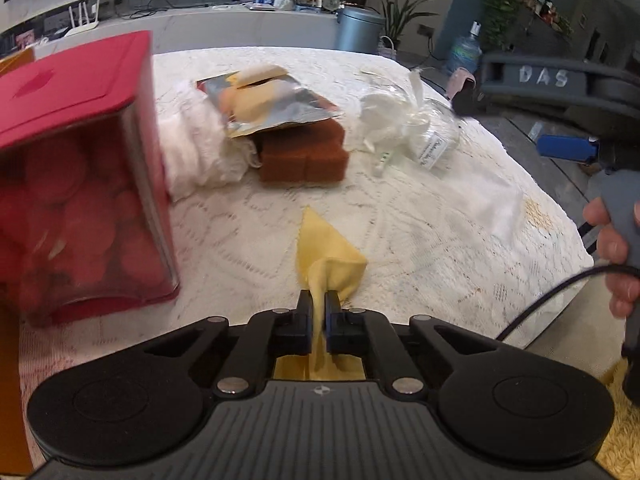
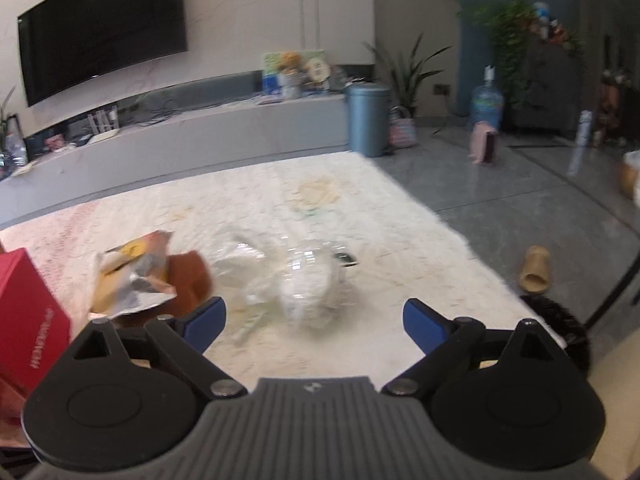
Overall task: Organize soft objects
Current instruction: 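Lift the yellow cloth off the table with the left tool, then grasp the clear plastic-wrapped bag with the right tool while the left tool holds the cloth, then carry the yellow cloth and plastic bag over the orange-rimmed box with both tools, then lower both items into the box and open both tools to release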
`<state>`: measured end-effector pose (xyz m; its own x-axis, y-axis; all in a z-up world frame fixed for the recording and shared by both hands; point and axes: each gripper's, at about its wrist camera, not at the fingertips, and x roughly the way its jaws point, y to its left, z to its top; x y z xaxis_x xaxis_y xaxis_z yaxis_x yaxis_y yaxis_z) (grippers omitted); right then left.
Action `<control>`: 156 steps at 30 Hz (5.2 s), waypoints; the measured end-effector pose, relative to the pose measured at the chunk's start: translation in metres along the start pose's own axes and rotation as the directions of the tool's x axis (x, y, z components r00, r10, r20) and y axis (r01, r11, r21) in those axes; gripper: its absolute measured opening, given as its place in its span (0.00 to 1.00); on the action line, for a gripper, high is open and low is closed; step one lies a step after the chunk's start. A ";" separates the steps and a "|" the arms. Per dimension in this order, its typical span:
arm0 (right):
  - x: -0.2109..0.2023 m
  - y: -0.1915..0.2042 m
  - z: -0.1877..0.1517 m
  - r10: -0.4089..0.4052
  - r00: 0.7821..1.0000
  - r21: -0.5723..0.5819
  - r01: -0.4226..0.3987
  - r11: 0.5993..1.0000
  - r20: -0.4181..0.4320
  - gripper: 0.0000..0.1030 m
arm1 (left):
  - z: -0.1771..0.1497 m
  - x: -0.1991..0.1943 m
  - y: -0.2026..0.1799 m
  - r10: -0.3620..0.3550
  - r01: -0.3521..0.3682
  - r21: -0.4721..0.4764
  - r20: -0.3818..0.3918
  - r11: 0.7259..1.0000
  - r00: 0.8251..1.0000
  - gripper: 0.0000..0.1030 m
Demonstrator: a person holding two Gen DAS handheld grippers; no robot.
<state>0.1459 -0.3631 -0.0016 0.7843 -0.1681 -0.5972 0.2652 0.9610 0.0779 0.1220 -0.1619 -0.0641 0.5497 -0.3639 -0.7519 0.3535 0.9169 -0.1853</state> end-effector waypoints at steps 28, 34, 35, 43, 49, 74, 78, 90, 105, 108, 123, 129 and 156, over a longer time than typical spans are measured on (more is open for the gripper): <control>0.049 0.034 -0.016 -0.102 0.994 -0.290 0.111 0.951 0.046 0.43 | -0.001 -0.005 0.026 -0.093 0.090 -0.061 -0.053 0.994 0.994 0.06; 0.045 0.043 -0.018 0.011 1.000 -0.306 -0.018 0.952 -0.024 0.01 | 0.000 -0.006 0.024 -0.084 0.081 -0.055 -0.058 0.995 0.995 0.06; 0.045 0.043 -0.017 0.017 0.999 -0.308 -0.024 0.951 -0.027 0.01 | 0.000 -0.007 0.023 -0.081 0.078 -0.052 -0.057 0.996 0.995 0.06; 0.052 0.028 -0.017 -0.055 0.998 -0.238 0.044 0.970 -0.040 0.25 | -0.002 -0.008 0.018 -0.058 0.057 -0.023 -0.054 0.998 0.997 0.06; 0.067 0.036 -0.017 -0.020 0.997 -0.260 0.001 0.966 -0.070 0.57 | -0.002 -0.008 0.019 -0.061 0.060 -0.022 -0.054 0.998 0.997 0.07; -0.037 0.048 -0.026 -0.015 0.910 -0.564 -0.244 0.789 -0.415 0.80 | 0.001 -0.014 0.032 -0.106 0.092 -0.100 -0.144 0.991 0.984 0.05; -0.048 0.032 -0.014 0.009 0.921 -0.554 -0.242 0.797 -0.389 0.87 | 0.000 -0.013 0.040 -0.142 0.125 -0.120 -0.146 0.985 0.979 0.05; 0.018 0.055 -0.030 0.013 0.899 -0.575 -0.291 0.764 -0.439 0.84 | 0.013 -0.034 0.048 -0.200 0.189 -0.132 -0.082 0.973 0.976 0.05; -0.061 0.045 -0.009 0.052 0.965 -0.606 -0.202 0.770 -0.256 0.50 | 0.030 -0.100 0.046 -0.114 0.123 -0.110 0.082 0.986 0.990 0.05; -0.094 0.048 0.003 0.097 0.980 -0.608 -0.183 0.772 -0.173 0.50 | 0.032 -0.135 0.047 -0.032 0.051 -0.100 0.182 0.994 0.983 0.05; -0.231 0.114 0.049 0.491 0.866 -0.422 -0.413 0.807 0.091 0.50 | 0.038 -0.285 0.132 0.072 0.046 -0.249 0.445 0.967 0.892 0.05; -0.231 0.190 0.043 0.651 0.758 -0.395 -0.587 0.706 0.038 0.50 | 0.029 -0.296 0.185 0.169 0.021 -0.375 0.468 0.927 0.867 0.05; 0.024 0.424 -0.032 0.279 0.864 -0.711 -0.504 0.491 -0.419 0.53 | -0.018 -0.228 0.287 0.246 0.041 -0.537 0.452 0.842 0.858 0.05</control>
<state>0.2589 0.0471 -0.0080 0.5162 0.2155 -0.8289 -0.6638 0.7122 -0.2282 0.0842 0.1871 0.0423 0.9002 -0.1604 -0.4048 -0.0863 0.8455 -0.5269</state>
